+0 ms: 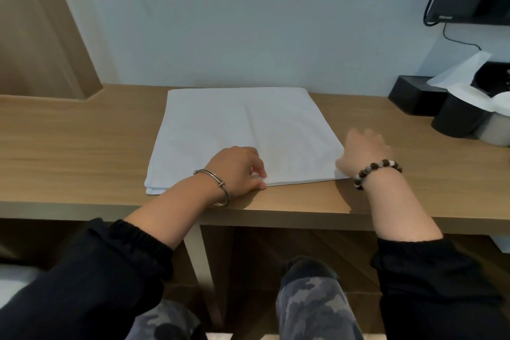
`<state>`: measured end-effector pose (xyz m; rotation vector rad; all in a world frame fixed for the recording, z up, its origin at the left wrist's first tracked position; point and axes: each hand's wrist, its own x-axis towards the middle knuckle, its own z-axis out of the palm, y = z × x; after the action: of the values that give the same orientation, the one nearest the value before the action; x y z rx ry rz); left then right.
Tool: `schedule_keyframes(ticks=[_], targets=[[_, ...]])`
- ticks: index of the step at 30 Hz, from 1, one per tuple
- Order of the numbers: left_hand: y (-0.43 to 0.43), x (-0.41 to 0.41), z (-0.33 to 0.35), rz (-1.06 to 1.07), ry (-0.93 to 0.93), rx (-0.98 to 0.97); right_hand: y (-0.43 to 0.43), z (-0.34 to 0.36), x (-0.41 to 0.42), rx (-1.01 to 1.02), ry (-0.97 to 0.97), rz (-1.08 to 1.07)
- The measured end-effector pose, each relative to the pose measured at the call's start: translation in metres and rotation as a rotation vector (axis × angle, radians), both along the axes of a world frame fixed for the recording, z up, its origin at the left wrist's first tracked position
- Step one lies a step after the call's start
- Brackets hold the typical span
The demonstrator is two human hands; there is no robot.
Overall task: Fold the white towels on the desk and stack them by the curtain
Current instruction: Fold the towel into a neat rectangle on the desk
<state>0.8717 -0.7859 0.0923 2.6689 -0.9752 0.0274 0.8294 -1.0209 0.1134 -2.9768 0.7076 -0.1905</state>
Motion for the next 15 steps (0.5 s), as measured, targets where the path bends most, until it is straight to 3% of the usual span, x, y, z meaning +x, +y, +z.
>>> schedule_keyframes(ticks=[3, 6, 10, 15], targets=[[0.001, -0.001, 0.002, -0.019, 0.018, -0.003, 0.034, 0.000, 0.024, 0.163, -0.164, 0.207], [0.005, -0.003, 0.003, -0.052, 0.029, 0.024, 0.070, -0.011, 0.047, 0.299, -0.136, 0.364], [0.022, -0.004, 0.005, -0.054, 0.046, -0.010, 0.083, -0.043, 0.058, 0.090, 0.112, 0.413], [0.054, -0.006, 0.005, 0.017, 0.009, -0.034, 0.080, -0.052, 0.064, 0.050, 0.097, 0.414]])
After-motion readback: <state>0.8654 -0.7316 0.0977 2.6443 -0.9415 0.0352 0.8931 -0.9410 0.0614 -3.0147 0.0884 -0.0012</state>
